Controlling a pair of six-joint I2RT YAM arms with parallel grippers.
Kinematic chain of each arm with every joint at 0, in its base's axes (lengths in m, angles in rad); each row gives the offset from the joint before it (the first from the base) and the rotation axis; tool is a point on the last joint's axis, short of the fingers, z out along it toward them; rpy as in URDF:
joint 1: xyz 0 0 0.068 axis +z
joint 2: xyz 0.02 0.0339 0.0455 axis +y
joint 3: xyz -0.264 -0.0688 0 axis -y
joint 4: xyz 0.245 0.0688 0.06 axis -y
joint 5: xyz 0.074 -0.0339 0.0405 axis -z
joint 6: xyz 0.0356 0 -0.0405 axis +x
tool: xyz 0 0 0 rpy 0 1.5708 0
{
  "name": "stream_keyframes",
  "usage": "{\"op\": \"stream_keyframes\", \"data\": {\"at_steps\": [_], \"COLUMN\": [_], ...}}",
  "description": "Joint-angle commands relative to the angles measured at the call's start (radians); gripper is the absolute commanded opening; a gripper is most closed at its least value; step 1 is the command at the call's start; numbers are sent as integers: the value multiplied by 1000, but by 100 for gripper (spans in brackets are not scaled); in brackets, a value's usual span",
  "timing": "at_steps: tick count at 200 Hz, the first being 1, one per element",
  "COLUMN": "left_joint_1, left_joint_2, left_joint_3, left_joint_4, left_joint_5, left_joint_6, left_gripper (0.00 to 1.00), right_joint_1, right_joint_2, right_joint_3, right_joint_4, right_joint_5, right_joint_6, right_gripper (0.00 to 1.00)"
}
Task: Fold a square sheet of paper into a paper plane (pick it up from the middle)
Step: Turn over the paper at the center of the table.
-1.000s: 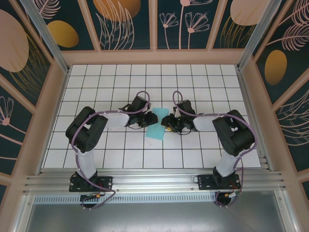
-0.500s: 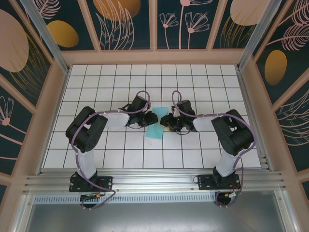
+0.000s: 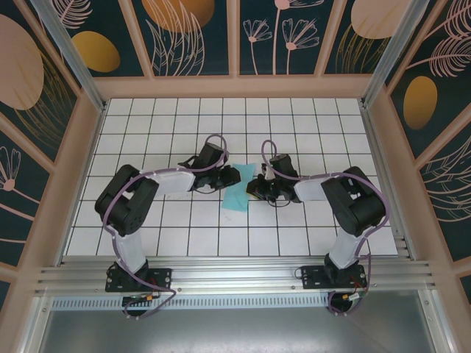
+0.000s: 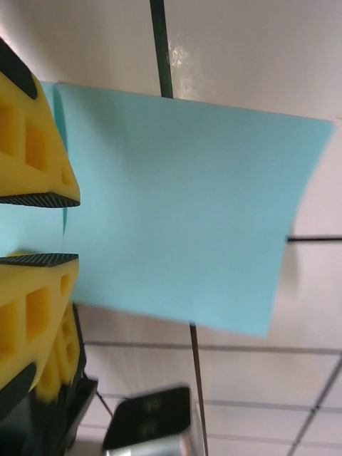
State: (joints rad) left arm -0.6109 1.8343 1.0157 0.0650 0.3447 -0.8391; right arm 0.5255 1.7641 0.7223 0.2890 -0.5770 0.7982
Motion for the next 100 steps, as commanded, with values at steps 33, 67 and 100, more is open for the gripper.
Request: {"op": "stream_keyframes", "data": {"at_steps": [33,67,100], "left_joint_1": [6,5,5], "left_joint_2": [-238,-348,-463], "left_joint_3": [-117,-174,-249], "left_joint_4": [51,73,120], "left_joint_5": [-159,-274,-402], "left_joint_6": [-17,-5,-14], "left_gripper": [31,32,40], "right_joint_1": [4,2,4], "right_joint_2": [-95,-211,-282], "right_joint_3": [98,177,320], "right_joint_4": [-201,-448,-797], "right_joint_5": [54,221,499], "right_joint_6": [-95,-171,-246], "right_gripper": [0,0,0]}}
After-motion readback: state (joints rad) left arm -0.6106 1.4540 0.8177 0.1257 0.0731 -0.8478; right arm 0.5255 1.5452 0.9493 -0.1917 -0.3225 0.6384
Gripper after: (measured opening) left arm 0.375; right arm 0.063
